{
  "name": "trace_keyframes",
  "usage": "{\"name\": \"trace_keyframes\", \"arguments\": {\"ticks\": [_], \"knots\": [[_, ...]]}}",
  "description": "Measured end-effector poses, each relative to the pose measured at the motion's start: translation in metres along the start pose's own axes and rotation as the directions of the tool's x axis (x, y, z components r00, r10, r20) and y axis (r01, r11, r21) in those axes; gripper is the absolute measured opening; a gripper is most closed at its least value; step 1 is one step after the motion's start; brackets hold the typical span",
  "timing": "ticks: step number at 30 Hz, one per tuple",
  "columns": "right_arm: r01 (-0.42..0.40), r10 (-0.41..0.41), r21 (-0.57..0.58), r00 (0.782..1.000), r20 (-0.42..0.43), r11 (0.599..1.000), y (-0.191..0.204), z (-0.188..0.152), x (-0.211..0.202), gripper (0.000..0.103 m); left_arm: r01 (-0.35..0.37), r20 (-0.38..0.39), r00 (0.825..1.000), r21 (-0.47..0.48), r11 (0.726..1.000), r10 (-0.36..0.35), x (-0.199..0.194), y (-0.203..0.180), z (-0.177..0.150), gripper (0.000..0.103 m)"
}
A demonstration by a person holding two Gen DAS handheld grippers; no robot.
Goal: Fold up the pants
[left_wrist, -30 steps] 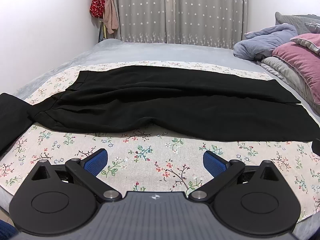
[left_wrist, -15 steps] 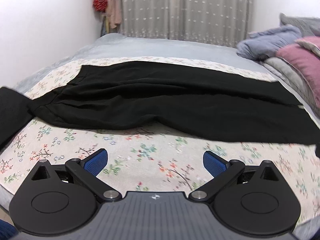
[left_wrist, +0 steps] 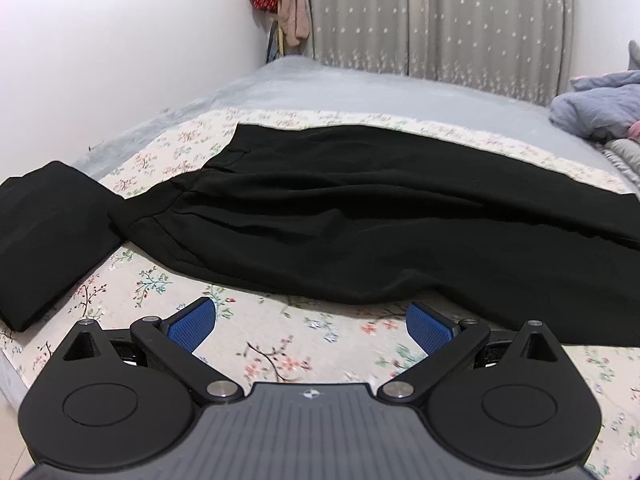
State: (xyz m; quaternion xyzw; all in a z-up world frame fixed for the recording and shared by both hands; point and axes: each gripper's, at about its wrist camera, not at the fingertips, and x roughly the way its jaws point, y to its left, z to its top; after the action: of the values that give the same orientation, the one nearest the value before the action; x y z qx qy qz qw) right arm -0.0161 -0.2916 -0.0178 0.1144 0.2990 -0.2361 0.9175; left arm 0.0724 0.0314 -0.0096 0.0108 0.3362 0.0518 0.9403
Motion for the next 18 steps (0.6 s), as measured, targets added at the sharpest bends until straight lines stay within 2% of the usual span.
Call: {"name": "trace_keyframes", "arguments": {"ticks": [2,6,9,11,13,15,16,18], "knots": [[0.008,-0.008,-0.006,1.000,-0.022,1.000,-0.002,0.005,0.010,0.103,-0.007,-0.025,1.000,-0.016,1.000,0.006,0.010,0.009,0.011,0.103],[0.064,-0.057,0.046,0.988,-0.142,0.997,-0.030,0.015,0.049,0.103,-0.001,-0.089,0.996,-0.061,0.998,-0.004,0.027,0.028,0.029,0.103],[0.121,-0.098,0.102,0.974,-0.204,0.987,-0.057,0.015,0.064,0.103,-0.031,-0.144,0.989,-0.077,0.997,0.020,0.044,0.046,0.038,0.103],[0.129,-0.094,0.154,0.971,-0.221,0.980,-0.075,0.014,0.067,0.103,-0.061,-0.192,0.981,-0.137,0.989,0.034,0.062,0.070,0.045,0.103],[0.129,-0.073,0.228,0.968,-0.239,0.965,-0.094,0.011,0.067,0.103,-0.102,-0.239,0.970,-0.244,0.965,0.042,0.079,0.101,0.050,0.103],[0.133,-0.056,0.287,0.964,-0.261,0.949,-0.107,0.009,0.069,0.103,-0.129,-0.264,0.964,-0.356,0.925,0.033,0.094,0.132,0.053,0.103],[0.141,-0.052,0.317,0.960,-0.273,0.938,-0.115,0.007,0.070,0.102,-0.136,-0.276,0.961,-0.392,0.910,0.024,0.102,0.143,0.056,0.103],[0.150,-0.038,0.368,0.955,-0.295,0.918,-0.128,0.008,0.076,0.101,-0.156,-0.291,0.956,-0.415,0.896,0.032,0.114,0.157,0.057,0.103]]}}
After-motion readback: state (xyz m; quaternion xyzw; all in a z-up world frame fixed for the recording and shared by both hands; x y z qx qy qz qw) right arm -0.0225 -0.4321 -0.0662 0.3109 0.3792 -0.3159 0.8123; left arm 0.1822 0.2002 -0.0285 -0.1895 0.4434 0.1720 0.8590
